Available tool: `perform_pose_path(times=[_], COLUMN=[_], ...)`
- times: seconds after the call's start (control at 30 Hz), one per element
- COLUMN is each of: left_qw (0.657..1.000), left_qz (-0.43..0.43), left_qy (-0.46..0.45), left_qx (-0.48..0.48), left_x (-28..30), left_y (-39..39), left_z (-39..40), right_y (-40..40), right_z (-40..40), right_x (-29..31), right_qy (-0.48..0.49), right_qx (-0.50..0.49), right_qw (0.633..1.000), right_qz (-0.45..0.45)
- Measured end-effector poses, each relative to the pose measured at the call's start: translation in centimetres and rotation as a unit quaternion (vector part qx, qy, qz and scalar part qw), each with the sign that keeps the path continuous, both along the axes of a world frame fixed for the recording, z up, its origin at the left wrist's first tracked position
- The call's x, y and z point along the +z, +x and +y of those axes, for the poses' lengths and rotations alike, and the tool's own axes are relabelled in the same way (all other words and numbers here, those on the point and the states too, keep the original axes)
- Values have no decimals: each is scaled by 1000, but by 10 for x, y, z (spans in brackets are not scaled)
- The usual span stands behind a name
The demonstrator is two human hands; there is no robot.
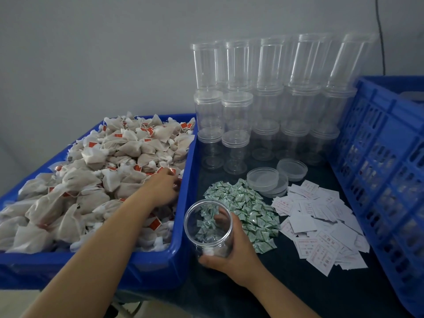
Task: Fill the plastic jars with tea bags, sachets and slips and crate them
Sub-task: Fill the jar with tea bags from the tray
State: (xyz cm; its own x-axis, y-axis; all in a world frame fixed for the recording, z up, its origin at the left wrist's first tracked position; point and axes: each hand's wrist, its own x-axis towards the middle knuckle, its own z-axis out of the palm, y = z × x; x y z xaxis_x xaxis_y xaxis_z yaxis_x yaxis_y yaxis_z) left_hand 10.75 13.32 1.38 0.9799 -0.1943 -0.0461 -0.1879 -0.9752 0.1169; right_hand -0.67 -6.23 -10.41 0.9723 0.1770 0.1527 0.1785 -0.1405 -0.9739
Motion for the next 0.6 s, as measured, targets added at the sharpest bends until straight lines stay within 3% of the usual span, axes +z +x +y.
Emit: perform_pose_path(times=[0.37,0.5,0.6], left_qw=[990,997,998], left_qz=[127,43,2], left_qy=[-49,11,-15], left_qx=[-45,-64,-68], left_x=[5,6,9], left_y=[-6,-6,-7], left_z=[15,13,13], right_y=[-1,0,0], right_z=[-1,-1,-1], right_x=[0,0,1], right_qy=[10,13,9], right_qx=[7,3,5], right_qw=[1000,1000,1000], right_qz=[14,15,12])
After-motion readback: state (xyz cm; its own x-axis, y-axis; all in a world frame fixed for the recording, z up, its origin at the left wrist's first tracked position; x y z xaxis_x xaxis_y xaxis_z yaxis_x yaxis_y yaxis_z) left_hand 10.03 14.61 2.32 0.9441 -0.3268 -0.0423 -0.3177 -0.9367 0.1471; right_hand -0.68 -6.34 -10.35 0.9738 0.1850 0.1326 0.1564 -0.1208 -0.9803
